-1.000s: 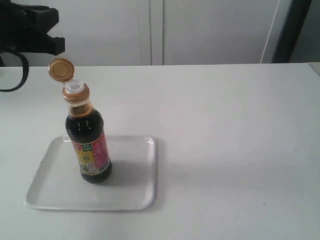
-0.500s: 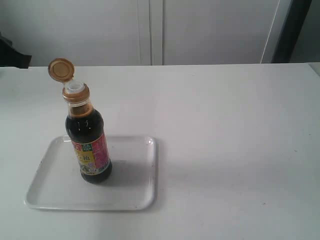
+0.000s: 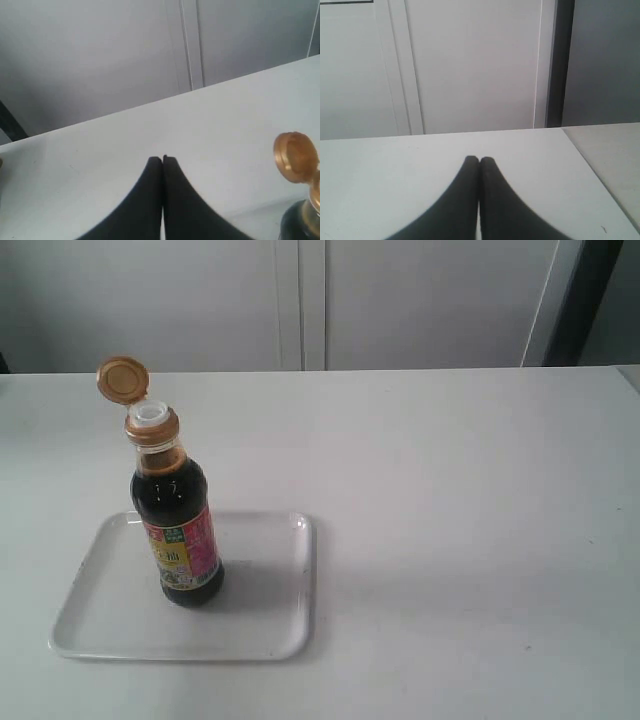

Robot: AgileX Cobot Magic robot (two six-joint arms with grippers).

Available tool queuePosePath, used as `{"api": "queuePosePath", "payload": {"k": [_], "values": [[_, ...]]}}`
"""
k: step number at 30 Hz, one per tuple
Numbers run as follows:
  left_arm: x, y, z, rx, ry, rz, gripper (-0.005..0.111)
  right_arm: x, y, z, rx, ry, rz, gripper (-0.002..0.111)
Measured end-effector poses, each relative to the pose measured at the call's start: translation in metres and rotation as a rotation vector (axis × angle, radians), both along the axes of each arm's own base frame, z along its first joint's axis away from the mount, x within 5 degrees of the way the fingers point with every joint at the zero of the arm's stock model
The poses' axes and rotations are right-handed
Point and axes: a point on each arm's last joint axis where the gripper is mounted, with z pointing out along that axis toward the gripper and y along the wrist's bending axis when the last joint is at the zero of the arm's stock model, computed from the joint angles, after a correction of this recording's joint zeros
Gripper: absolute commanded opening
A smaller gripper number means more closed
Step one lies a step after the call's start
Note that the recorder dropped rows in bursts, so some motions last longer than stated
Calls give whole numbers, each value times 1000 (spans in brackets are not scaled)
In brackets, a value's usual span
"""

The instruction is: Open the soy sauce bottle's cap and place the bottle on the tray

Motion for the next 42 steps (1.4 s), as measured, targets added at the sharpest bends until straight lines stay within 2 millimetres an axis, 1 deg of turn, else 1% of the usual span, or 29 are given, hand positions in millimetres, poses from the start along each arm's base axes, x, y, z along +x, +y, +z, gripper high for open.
{"api": "queuePosePath", "payload": {"k": [3,6,8,12,16,22,27,35,42], "values": [[-12,3,-4,-20,-14,-3,0,-2,0,1,-24,-10,1,0],[-20,6,-8,-39,-18,-3,0,-8,0,3,-56,-44,1,0],[-25,7,-11,-49,-20,-3,0,-14,-1,0,-75,-85,-7,0],[-30,8,-14,-61,-21,-3,0,-29,-2,-11,-122,-189,-33,0],[-31,8,-15,-71,-20,-4,0,-36,-2,-26,-164,-225,-41,0],[-31,8,-15,-83,-19,-5,0,-36,-2,-46,-184,-187,-37,0],[-40,11,-15,-92,-44,-6,0,-35,-2,-60,-190,-141,-31,0],[-62,19,-5,-121,-122,-4,0,-34,-2,-65,-163,-102,-21,0],[-62,19,-5,-112,-125,-4,0,-34,-2,-65,-163,-102,-21,0]]}}
